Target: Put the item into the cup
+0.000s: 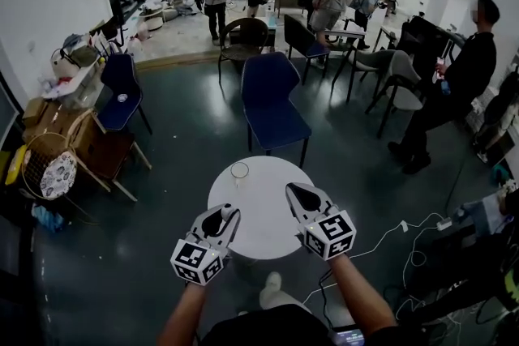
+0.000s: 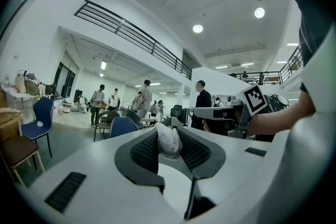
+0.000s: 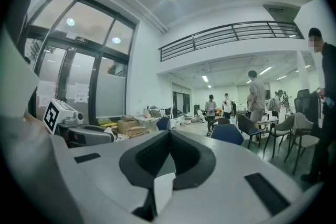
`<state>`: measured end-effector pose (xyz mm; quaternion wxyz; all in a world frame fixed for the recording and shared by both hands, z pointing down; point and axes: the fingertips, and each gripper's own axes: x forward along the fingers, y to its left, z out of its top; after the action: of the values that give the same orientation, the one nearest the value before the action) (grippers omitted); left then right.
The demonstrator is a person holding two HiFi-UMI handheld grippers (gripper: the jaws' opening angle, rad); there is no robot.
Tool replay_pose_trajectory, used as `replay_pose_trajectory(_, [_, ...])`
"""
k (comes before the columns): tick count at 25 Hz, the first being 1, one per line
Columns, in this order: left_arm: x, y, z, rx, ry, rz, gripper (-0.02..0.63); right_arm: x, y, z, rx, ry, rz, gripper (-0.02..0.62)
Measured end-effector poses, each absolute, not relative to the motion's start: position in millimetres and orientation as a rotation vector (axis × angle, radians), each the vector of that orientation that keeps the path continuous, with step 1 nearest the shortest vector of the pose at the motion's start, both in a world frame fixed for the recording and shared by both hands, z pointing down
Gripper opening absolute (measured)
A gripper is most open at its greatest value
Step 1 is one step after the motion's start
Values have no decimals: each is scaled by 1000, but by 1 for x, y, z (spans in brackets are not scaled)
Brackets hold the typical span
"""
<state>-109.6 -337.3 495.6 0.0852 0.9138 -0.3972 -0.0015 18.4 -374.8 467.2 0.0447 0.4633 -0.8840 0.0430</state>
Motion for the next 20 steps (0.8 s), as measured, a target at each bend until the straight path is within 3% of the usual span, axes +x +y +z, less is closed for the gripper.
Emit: replay_pose_trajectory(20, [-63, -420, 507, 2678, -1255, 74, 107, 66, -471, 488, 1332, -2740, 180, 17])
